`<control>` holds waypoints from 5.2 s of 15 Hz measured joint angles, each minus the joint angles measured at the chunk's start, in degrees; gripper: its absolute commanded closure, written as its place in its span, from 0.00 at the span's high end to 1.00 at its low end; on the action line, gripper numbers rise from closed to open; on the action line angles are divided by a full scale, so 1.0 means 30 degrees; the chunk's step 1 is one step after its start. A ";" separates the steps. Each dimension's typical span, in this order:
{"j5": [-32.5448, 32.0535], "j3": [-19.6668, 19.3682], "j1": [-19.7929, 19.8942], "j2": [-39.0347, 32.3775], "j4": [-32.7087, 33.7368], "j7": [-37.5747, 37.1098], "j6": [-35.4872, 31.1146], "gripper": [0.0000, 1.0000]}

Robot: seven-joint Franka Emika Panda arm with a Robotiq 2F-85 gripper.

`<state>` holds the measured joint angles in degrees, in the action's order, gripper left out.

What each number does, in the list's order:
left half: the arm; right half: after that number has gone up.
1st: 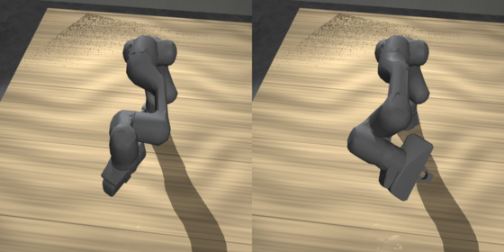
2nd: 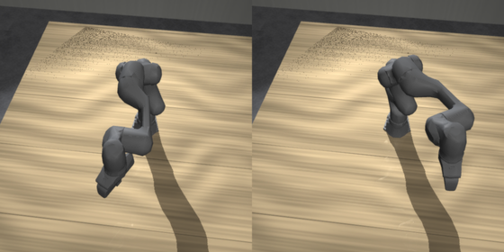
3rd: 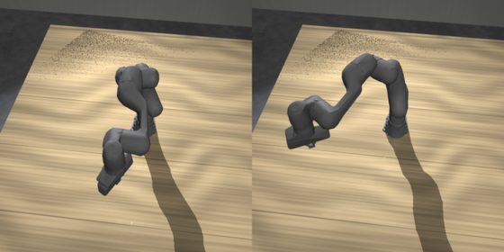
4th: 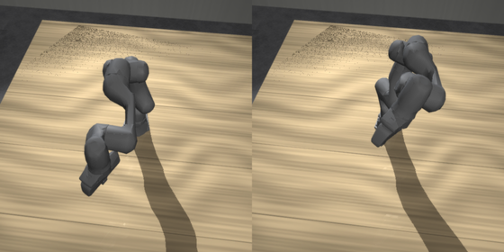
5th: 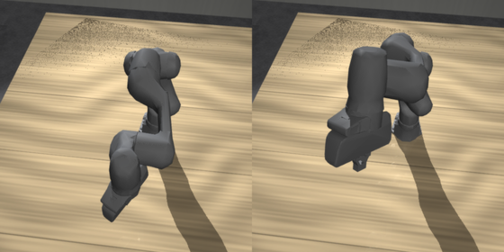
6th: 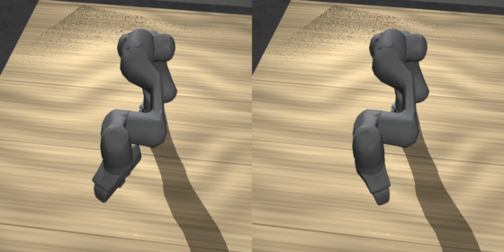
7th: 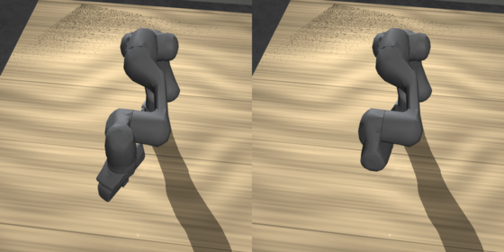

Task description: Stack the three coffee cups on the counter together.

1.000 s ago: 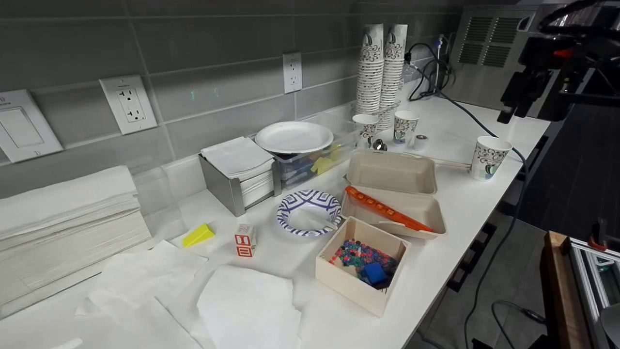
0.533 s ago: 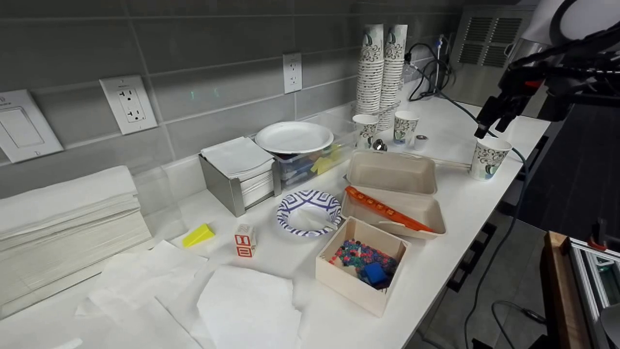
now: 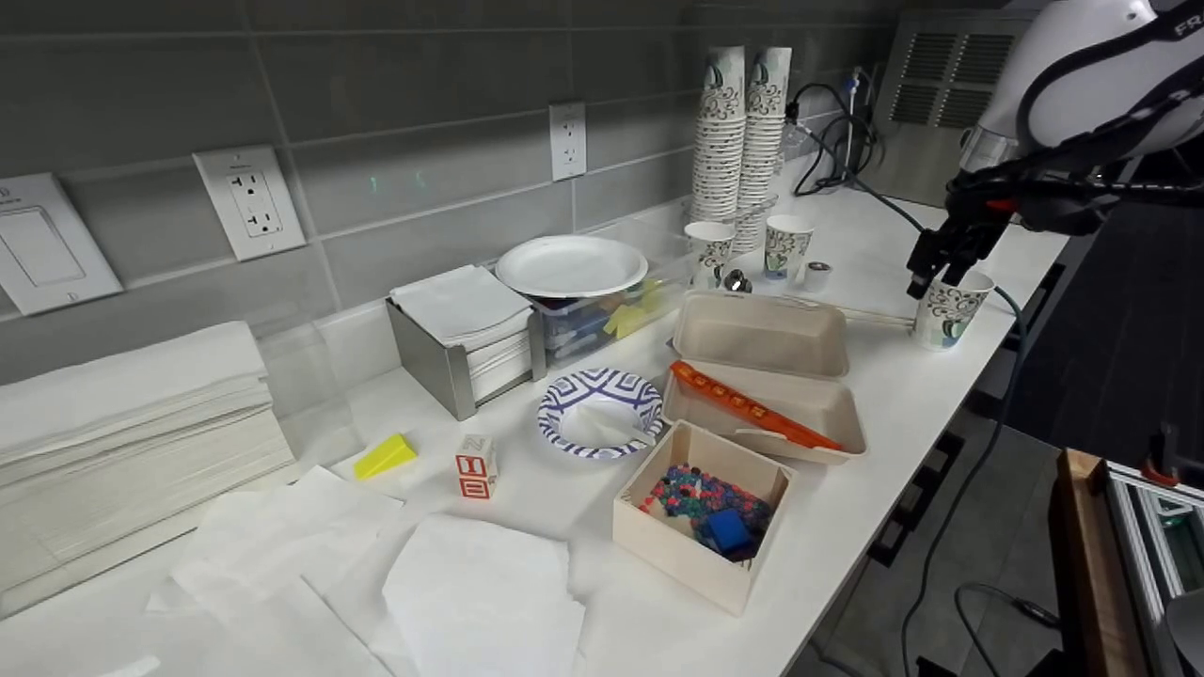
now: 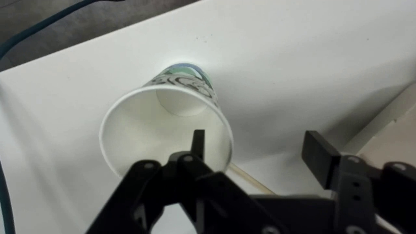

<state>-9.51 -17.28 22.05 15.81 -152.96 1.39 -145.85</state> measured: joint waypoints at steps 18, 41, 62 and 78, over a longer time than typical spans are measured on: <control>-0.2912 0.0899 -0.0064 0.0024 0.2593 -0.2411 0.3862 0.00; -0.3049 0.2147 -0.2041 -0.4581 0.9420 -0.2669 0.1786 0.00; -0.2295 0.0895 -0.2185 -1.2276 1.7426 -0.2820 0.2695 0.00; 0.0842 0.1000 -0.2007 -1.2862 1.7971 -0.1867 0.4523 0.96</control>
<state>-6.98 -14.28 16.03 -22.77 -99.04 -4.21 -132.29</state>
